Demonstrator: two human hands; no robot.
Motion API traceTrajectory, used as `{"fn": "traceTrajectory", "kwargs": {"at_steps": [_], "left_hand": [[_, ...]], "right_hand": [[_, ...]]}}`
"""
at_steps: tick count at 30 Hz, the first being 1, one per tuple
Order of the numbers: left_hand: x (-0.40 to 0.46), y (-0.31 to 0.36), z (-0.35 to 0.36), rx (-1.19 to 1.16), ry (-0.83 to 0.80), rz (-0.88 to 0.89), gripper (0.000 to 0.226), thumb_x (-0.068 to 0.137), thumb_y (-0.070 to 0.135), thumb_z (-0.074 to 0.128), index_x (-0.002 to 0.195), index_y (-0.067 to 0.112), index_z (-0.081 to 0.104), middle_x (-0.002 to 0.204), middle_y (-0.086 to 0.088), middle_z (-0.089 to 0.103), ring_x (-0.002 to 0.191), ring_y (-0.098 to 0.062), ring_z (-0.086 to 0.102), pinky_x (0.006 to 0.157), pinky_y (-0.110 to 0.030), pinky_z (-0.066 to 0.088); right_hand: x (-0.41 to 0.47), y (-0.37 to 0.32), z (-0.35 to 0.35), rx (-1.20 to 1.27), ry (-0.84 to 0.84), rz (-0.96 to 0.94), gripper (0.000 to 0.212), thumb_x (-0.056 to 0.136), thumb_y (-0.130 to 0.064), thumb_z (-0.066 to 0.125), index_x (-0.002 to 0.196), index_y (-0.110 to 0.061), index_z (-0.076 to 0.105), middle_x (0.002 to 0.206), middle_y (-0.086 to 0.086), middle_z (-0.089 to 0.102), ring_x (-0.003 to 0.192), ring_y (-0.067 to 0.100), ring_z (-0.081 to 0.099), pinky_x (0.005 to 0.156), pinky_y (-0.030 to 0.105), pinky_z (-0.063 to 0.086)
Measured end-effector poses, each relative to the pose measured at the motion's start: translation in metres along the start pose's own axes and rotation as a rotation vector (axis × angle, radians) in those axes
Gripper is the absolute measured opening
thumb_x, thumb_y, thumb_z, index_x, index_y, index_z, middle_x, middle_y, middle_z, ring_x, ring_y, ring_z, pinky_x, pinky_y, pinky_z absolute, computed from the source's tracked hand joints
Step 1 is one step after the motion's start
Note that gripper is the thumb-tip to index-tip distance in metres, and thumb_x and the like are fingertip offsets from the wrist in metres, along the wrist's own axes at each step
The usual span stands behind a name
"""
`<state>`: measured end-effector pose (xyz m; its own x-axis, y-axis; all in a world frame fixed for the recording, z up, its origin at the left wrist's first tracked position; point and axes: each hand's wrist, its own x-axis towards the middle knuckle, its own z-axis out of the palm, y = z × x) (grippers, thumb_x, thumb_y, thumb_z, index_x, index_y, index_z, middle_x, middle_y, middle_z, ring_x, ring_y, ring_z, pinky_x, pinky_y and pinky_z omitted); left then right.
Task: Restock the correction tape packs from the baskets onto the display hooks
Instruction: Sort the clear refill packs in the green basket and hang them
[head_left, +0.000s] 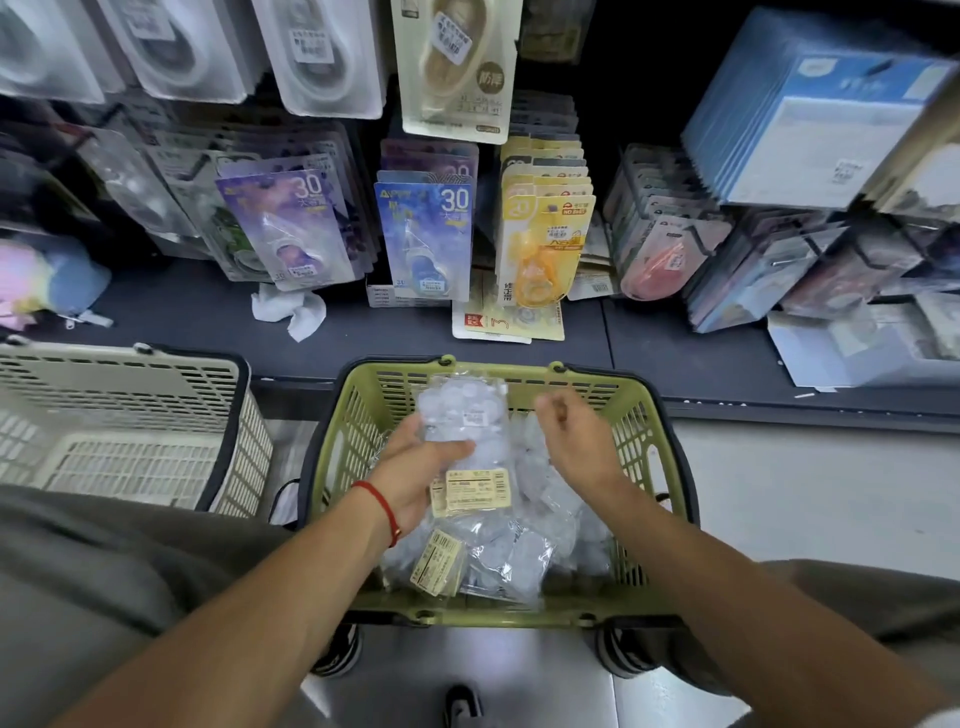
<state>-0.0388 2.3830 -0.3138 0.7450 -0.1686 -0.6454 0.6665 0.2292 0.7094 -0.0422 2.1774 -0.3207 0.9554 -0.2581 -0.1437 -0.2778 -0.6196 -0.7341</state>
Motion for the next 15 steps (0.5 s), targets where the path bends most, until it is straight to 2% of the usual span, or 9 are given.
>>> {"fn": "traceTrajectory", "kwargs": {"at_steps": [2,4,6,8,9,11,13,15], "left_hand": [[0.005,0.004,-0.015,-0.063,0.103,0.005,0.048,0.089,-0.010,0.071,0.129,0.015,0.064,0.118,-0.017,0.076,0.095,-0.035,0.077,0.068,-0.045,0.063],[0.008,0.008,-0.025,-0.103,0.172,0.006,0.049,0.088,-0.010,0.070,0.130,0.014,0.064,0.116,-0.016,0.076,0.088,-0.033,0.077,0.059,-0.041,0.062],[0.009,0.012,-0.030,-0.112,0.217,0.004,0.052,0.087,-0.010,0.070,0.133,0.013,0.062,0.119,-0.016,0.074,0.086,-0.033,0.076,0.054,-0.040,0.061],[0.010,0.015,-0.031,-0.120,0.253,0.008,0.054,0.086,-0.011,0.071,0.134,0.014,0.060,0.120,-0.015,0.073,0.089,-0.034,0.074,0.053,-0.039,0.061],[0.011,0.015,-0.032,-0.120,0.264,0.017,0.053,0.086,-0.011,0.071,0.131,0.015,0.061,0.119,-0.014,0.074,0.090,-0.034,0.074,0.053,-0.039,0.061],[0.011,0.015,-0.033,-0.122,0.276,0.032,0.048,0.084,-0.011,0.072,0.122,0.018,0.065,0.115,-0.012,0.075,0.092,-0.034,0.074,0.054,-0.039,0.060],[0.012,0.014,-0.034,-0.126,0.291,0.039,0.044,0.083,-0.010,0.073,0.113,0.021,0.066,0.113,-0.011,0.075,0.093,-0.035,0.074,0.055,-0.039,0.060],[0.012,0.012,-0.035,-0.130,0.303,0.057,0.043,0.083,-0.009,0.072,0.112,0.023,0.065,0.111,-0.011,0.074,0.090,-0.034,0.074,0.053,-0.038,0.059]], "right_hand": [[-0.006,0.025,0.002,-0.273,-0.221,-0.071,0.036,0.103,-0.039,0.063,0.130,-0.015,0.064,0.119,0.004,0.070,0.107,0.021,0.067,0.084,0.028,0.050],[-0.017,0.047,0.016,-0.572,-0.420,-0.171,0.055,0.098,-0.042,0.068,0.144,-0.017,0.051,0.136,0.004,0.055,0.124,0.023,0.055,0.101,0.037,0.049],[-0.030,0.059,0.033,-0.820,-0.373,-0.309,0.062,0.095,-0.027,0.070,0.148,-0.017,0.040,0.140,0.005,0.045,0.128,0.026,0.048,0.104,0.040,0.047],[-0.033,0.065,0.041,-0.905,-0.271,-0.374,0.067,0.090,-0.005,0.066,0.149,-0.015,0.036,0.139,0.008,0.045,0.125,0.026,0.047,0.102,0.039,0.047],[-0.032,0.065,0.040,-0.896,-0.250,-0.375,0.067,0.090,-0.001,0.062,0.150,-0.015,0.036,0.139,0.009,0.047,0.125,0.026,0.048,0.103,0.039,0.047],[-0.022,0.068,0.027,-0.737,-0.253,-0.275,0.060,0.093,-0.006,0.058,0.150,-0.015,0.044,0.138,0.008,0.055,0.123,0.025,0.052,0.103,0.038,0.048],[-0.011,0.065,0.002,-0.406,-0.283,-0.120,0.047,0.093,-0.013,0.067,0.139,-0.021,0.061,0.122,-0.001,0.068,0.107,0.017,0.063,0.090,0.029,0.053],[-0.004,0.059,-0.026,-0.033,-0.294,0.045,0.036,0.090,-0.006,0.074,0.119,-0.027,0.073,0.102,-0.012,0.075,0.095,0.013,0.073,0.076,0.022,0.059]]}}
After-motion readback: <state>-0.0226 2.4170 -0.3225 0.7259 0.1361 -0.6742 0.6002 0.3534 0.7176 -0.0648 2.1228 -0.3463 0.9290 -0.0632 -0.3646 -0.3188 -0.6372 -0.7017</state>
